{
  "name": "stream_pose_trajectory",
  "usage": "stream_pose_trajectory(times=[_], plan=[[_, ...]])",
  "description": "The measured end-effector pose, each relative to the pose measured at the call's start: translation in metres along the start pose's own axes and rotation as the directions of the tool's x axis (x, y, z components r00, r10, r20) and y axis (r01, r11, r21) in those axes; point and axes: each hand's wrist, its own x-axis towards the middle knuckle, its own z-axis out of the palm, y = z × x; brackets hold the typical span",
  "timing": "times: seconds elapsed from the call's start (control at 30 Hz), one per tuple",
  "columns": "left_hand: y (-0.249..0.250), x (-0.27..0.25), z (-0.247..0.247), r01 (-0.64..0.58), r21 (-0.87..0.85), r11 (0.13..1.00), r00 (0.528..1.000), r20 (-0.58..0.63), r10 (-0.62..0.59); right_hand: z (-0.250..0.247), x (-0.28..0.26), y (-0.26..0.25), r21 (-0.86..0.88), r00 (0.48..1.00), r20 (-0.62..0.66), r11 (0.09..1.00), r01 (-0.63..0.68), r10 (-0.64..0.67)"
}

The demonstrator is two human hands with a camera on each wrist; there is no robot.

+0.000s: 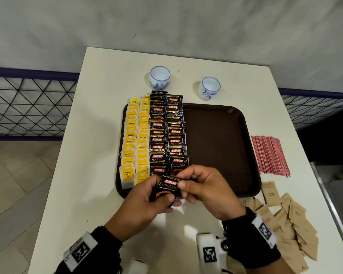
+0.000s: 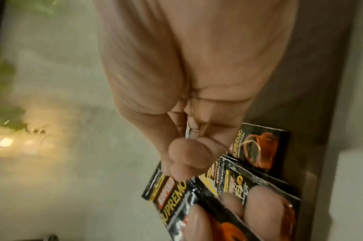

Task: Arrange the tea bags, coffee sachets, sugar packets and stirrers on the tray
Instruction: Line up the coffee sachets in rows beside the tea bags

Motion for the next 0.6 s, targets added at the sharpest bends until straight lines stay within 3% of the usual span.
stream_pose_trajectory(times=[0.07, 0.17, 0.27, 0.33, 0.4, 0.6], plan=[[-0.002, -0.003, 0.000, -0.004, -0.019, 1.000, 1.000, 0.002, 0.004, 0.000, -0.004, 0.002, 0.055, 1.000, 0.010, 0.998, -0.015, 0.015], [-0.006, -0.007, -0.002, -0.010, 0.024, 1.000, 1.000, -0.009, 0.010, 0.003, -0.008, 0.005, -0.033, 1.000, 0.004, 0.999, 0.011, -0.011], [-0.011, -0.009, -0.007, -0.038, 0.181, 0.983, 0.995, -0.089, 0.054, -0.012, 0.003, 0.004, -0.095, 0.986, -0.157, 0.995, 0.043, -0.058], [-0.014, -0.011, -0.015, -0.057, 0.310, 0.949, 0.980, -0.164, 0.112, -0.030, 0.011, 0.003, -0.125, 0.970, -0.241, 0.992, 0.005, -0.036], [-0.018, -0.012, -0.026, -0.069, 0.430, 0.900, 0.962, -0.210, 0.174, -0.041, 0.016, 0.006, -0.162, 0.970, -0.244, 0.985, -0.061, 0.020], [-0.032, -0.013, -0.038, -0.048, 0.560, 0.827, 0.948, -0.235, 0.214, -0.041, 0.031, 0.018, -0.203, 0.960, -0.268, 0.970, -0.132, 0.074]])
